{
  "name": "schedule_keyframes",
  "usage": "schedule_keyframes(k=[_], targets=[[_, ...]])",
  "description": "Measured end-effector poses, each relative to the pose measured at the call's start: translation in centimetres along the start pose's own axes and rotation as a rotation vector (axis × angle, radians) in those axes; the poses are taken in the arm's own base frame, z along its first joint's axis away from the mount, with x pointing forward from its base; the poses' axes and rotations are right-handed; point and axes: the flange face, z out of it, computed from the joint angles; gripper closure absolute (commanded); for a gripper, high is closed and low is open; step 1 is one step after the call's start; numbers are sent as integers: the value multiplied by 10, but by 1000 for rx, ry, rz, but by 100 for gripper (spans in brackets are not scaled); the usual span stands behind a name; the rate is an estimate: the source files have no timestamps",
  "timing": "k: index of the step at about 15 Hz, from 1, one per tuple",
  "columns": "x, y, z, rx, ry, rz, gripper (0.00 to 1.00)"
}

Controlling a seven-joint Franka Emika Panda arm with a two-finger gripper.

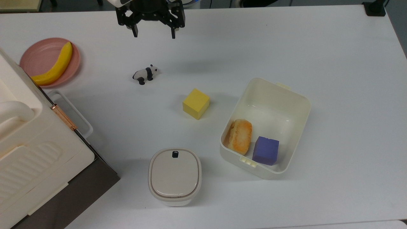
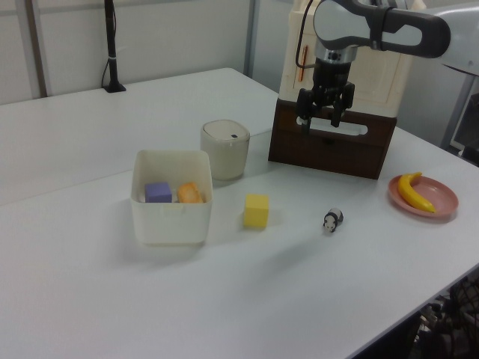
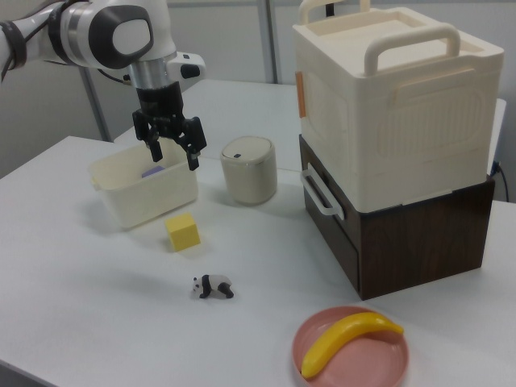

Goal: Slide the drawer open
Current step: 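Move the gripper toward the dark wooden drawer's front handle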

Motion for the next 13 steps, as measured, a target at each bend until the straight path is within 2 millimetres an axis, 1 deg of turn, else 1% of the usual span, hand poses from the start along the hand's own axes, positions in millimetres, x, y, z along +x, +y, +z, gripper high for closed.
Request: schedule_keyframes(k=[1, 3, 5, 13], targets=[[0, 0, 0, 0, 0, 0, 0], [7, 1, -3, -2, 54, 6, 0], [10, 3, -2, -3, 73, 10, 0], [11, 3, -2, -3, 73, 12, 0]])
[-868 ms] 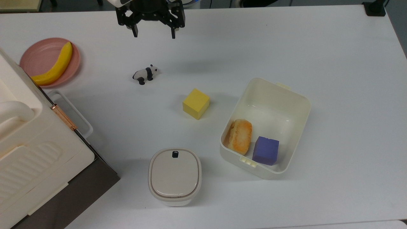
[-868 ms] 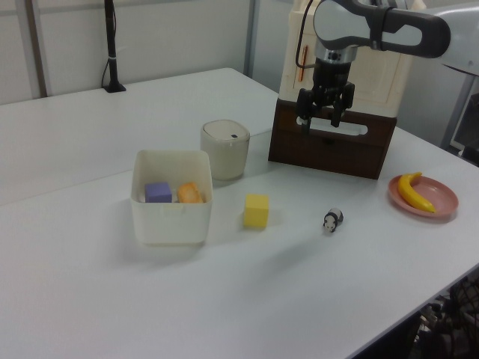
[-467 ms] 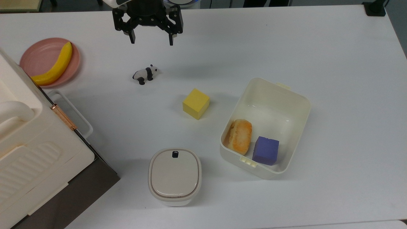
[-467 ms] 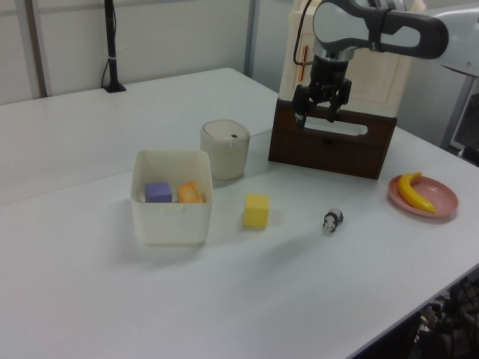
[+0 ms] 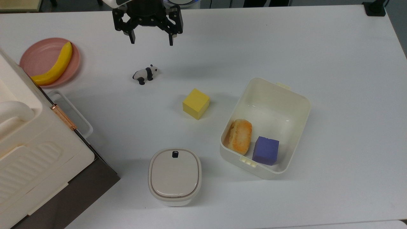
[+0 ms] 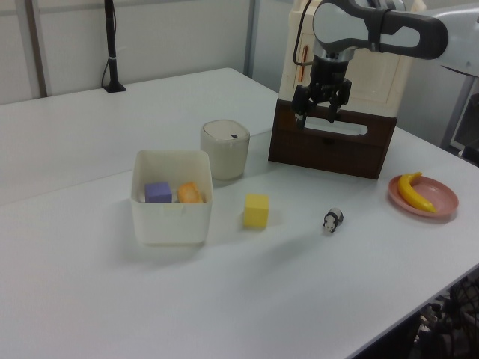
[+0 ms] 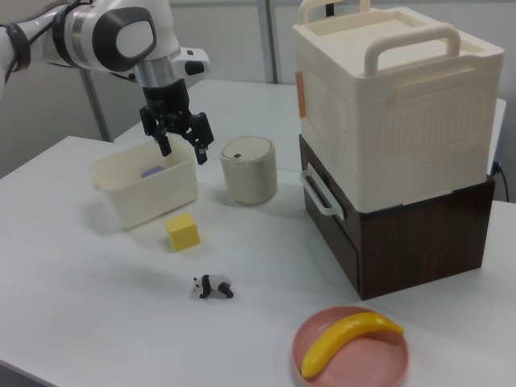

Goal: Slide the drawer open
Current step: 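Move the gripper toward the dark wooden drawer's front handle, then lower the gripper and hook it onto the drawer handle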

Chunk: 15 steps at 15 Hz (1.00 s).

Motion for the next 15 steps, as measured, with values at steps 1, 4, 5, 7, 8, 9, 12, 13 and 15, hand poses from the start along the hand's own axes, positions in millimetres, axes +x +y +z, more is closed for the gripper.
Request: schedule_keyframes(k=[1, 4, 5, 7, 8, 9, 12, 13, 15], targets=[[0, 0, 0, 0, 0, 0, 5], [0, 0, 1, 0, -2, 0, 13], [1, 0, 3, 0, -5, 0, 21], [2, -1, 8, -1, -12, 0, 30], [3, -1, 9, -2, -14, 0, 28], [4, -1, 10, -2, -9, 0, 24], [16, 6, 15, -10, 46, -79, 23], [18, 12, 21, -17, 45, -138, 23], [28, 38, 36, -43, 60, -282, 23]])
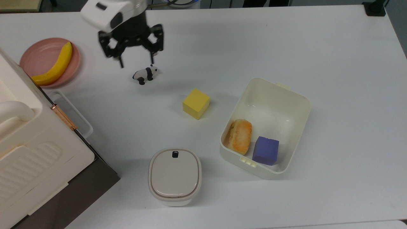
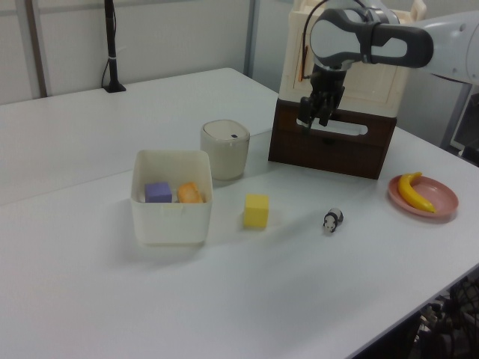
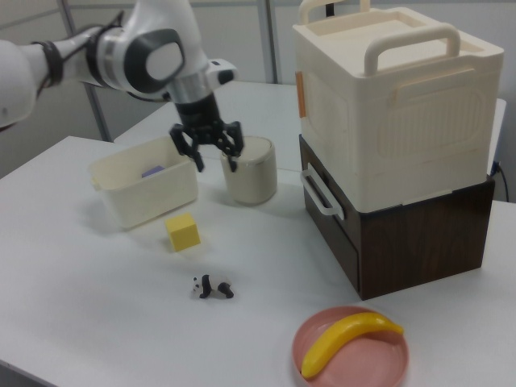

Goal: Slide the drawer open
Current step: 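Lower the gripper and hook it onto the drawer handle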

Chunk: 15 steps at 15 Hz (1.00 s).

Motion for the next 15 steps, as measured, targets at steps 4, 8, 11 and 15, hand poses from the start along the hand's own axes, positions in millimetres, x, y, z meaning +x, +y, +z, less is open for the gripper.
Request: schedule_keyframes(k=[4, 8, 11, 15], targets=[[7, 42, 27, -142, 28, -197, 23], [17, 70, 70, -254, 43, -257, 23], [22, 81, 102, -287, 44, -271, 23], [23, 86, 117, -294, 39, -272, 24]])
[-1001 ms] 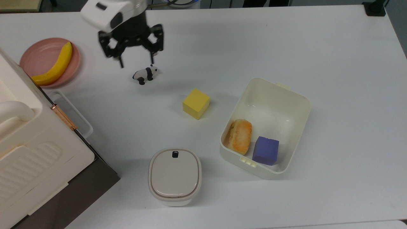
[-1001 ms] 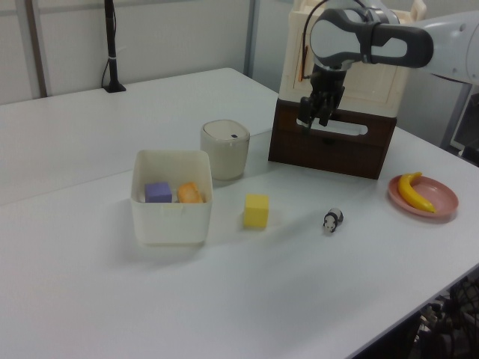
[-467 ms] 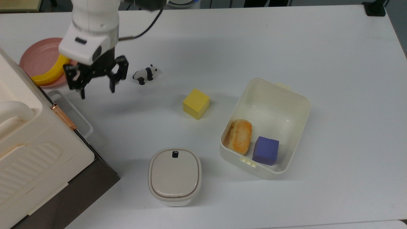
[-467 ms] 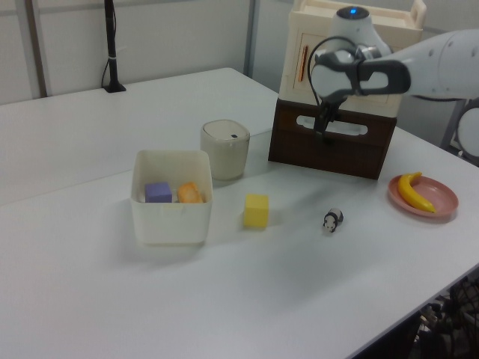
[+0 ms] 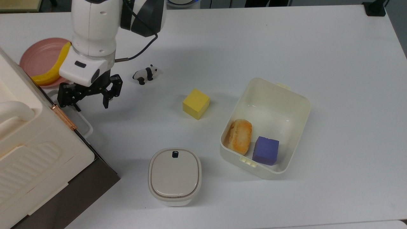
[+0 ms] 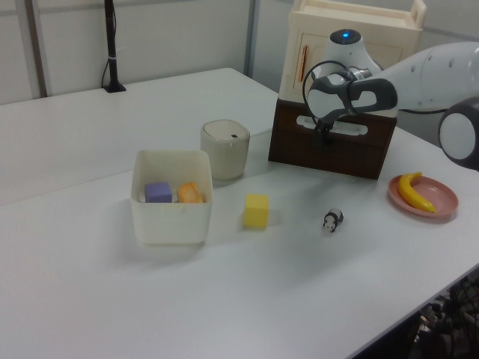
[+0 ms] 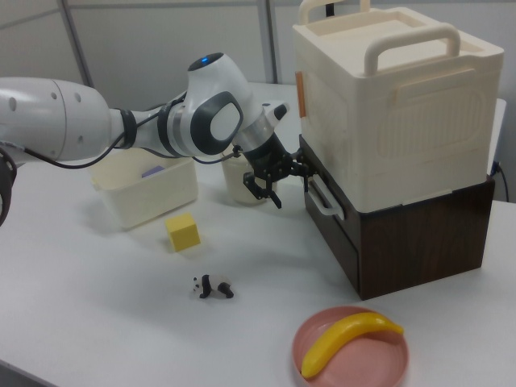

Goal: Slide the drawer open
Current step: 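Lower the gripper and hook it onto the drawer handle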

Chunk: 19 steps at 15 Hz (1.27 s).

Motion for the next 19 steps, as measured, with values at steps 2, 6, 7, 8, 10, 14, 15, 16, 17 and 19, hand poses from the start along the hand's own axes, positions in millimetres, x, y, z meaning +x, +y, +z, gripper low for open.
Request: schedule_keyframes(k=[2, 6, 7, 8, 10, 14, 15, 16, 17, 19], targets=[[-2, 1, 10, 2, -9, 2, 24], [-3, 3, 11, 0, -5, 7, 24], [-2, 4, 8, -4, 0, 9, 24], [0, 10, 1, -18, 14, 14, 24], [1, 25, -16, -47, 38, 29, 24], [1, 30, -26, -50, 58, 46, 24], [1, 30, -26, -50, 58, 46, 24], [1, 30, -25, -49, 57, 45, 24], [1, 29, -24, -48, 55, 44, 24], [0, 26, -16, -39, 44, 39, 24]])
